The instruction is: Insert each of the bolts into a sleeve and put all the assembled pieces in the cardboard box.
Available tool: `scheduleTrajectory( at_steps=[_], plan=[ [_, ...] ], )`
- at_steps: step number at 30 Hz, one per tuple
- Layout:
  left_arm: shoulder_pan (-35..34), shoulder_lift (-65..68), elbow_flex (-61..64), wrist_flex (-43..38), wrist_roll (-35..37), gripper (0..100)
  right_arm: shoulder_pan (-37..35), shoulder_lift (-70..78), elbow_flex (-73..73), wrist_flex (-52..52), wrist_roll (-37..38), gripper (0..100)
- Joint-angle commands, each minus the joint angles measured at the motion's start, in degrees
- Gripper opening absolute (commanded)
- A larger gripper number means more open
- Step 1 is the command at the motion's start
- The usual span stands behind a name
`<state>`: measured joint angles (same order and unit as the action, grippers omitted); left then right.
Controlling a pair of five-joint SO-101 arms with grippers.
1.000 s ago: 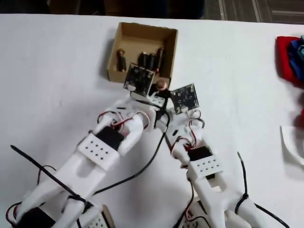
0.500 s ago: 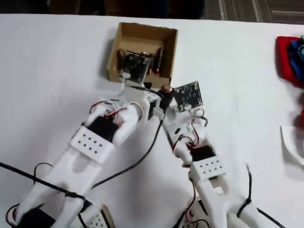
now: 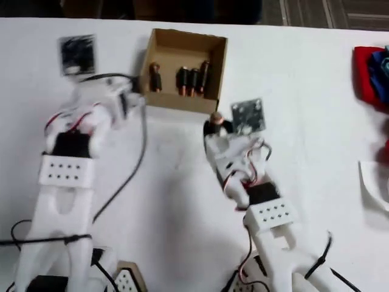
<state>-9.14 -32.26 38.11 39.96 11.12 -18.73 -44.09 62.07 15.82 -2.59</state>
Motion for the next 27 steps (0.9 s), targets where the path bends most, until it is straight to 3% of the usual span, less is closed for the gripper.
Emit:
scheduleTrajectory(
  at_steps=[1, 10, 17, 20, 27],
  plan=[
    [-8.88, -1.67, 7.78, -4.31, -4.48, 22, 2.15, 8.13, -22.42, 7.87, -1.05, 1.9],
    [-16.7, -1.58, 23.52, -19.08, -7.91, 22, -0.13, 61.05, -97.32, 39.34, -2.99, 1.9],
    [-16.44, -1.58, 30.46, -27.78, -7.74, 22, -3.03, 98.15, -147.87, 50.33, -6.42, 1.9],
    [-16.35, -1.58, 30.73, -27.52, -7.65, 22, -3.82, 106.51, -154.9, 49.27, -6.42, 1.9],
    [-16.35, -1.49, 30.81, -27.52, -7.74, 22, -4.35, 109.67, -149.89, 41.27, -6.77, 1.9]
  ],
)
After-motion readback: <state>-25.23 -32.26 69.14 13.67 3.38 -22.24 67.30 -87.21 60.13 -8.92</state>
